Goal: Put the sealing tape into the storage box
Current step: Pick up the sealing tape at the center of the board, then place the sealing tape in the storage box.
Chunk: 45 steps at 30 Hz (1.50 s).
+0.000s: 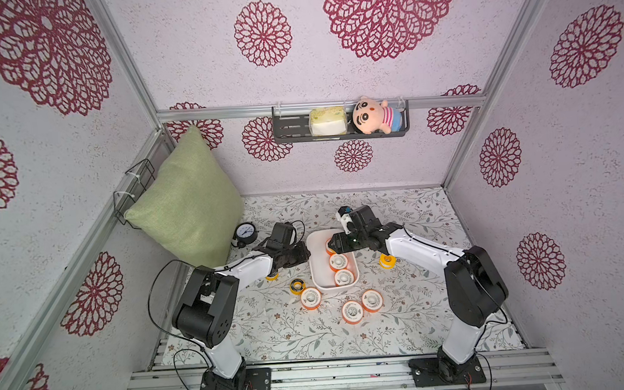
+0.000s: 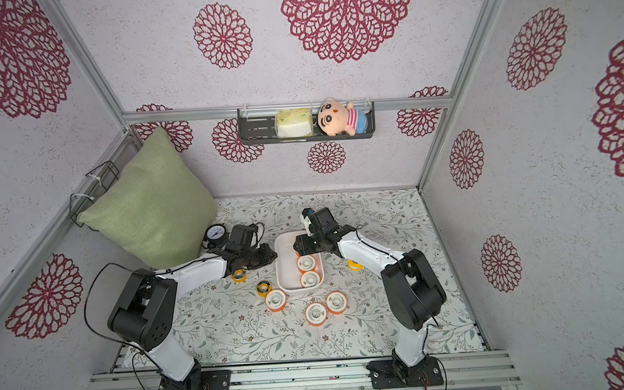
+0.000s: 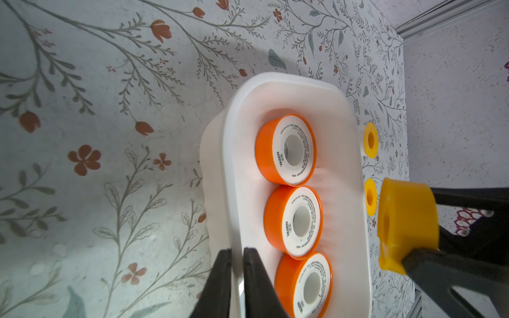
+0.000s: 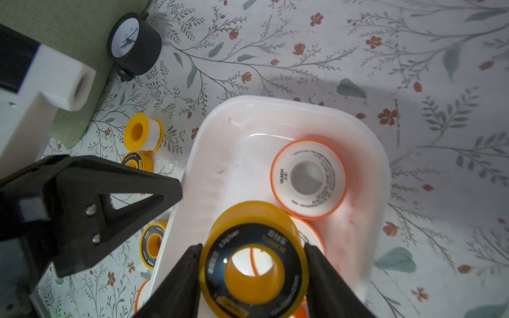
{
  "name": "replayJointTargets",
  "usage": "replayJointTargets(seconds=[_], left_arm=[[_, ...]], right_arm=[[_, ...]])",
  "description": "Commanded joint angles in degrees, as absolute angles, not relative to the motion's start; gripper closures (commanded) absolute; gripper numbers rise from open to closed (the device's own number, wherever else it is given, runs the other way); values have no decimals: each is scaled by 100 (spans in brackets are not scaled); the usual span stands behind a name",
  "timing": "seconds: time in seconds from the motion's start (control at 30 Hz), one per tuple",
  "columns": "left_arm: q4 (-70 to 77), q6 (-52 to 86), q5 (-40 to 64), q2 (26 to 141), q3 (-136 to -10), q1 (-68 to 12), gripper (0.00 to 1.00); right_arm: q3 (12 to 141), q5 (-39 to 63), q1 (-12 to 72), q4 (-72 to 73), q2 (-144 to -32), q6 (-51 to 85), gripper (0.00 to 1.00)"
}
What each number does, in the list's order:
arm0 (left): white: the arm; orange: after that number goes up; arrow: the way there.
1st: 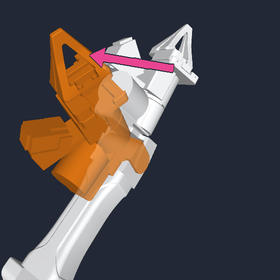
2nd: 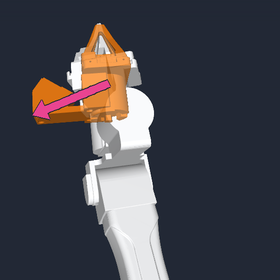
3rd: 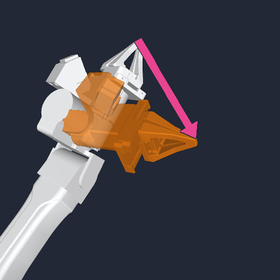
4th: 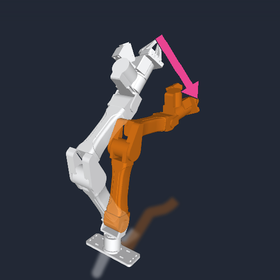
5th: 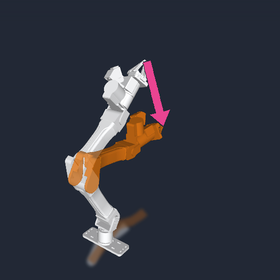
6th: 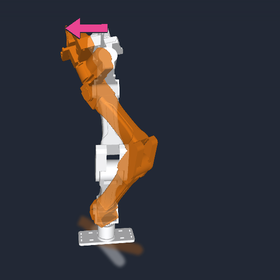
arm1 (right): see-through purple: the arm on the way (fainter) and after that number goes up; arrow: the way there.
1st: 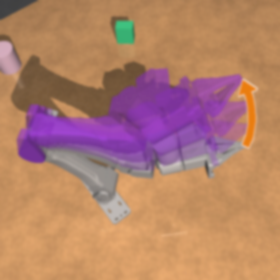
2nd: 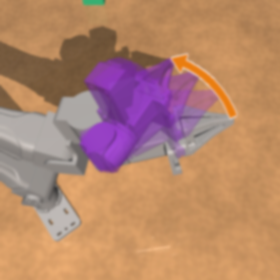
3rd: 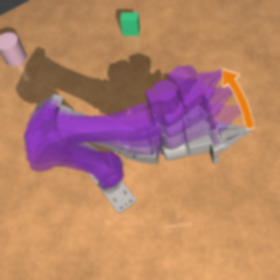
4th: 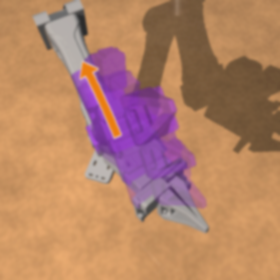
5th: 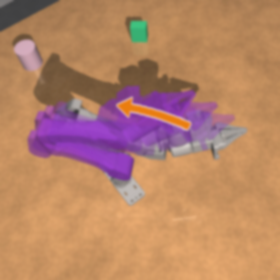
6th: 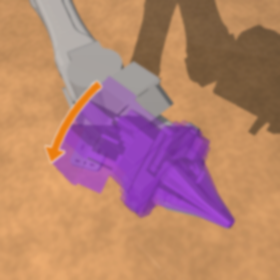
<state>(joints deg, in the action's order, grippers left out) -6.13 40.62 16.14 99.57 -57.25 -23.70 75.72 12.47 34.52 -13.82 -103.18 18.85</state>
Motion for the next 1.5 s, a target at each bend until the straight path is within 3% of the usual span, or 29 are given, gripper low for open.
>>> replayJointTargets(seconds=[0.0, 0.6, 1.17, 1.47], left_arm=[[-492, 4065, 1687, 10093, -5809, -2331, 86], [-614, 4022, 1714, 10176, -5959, -2340, 87], [-659, 4023, 1713, 10184, -5985, -2354, 86], [-668, 4009, 1725, 10195, -6003, -2355, 86]], right_arm=[[8088, 1362, 3566, -1498, -10592, 1723, 45], [9738, 246, 3893, -2367, -12041, 1801, 45], [10390, 81, 3990, -2721, -12607, 1740, 45], [10615, -115, 4043, -2887, -12768, 1725, 37]])
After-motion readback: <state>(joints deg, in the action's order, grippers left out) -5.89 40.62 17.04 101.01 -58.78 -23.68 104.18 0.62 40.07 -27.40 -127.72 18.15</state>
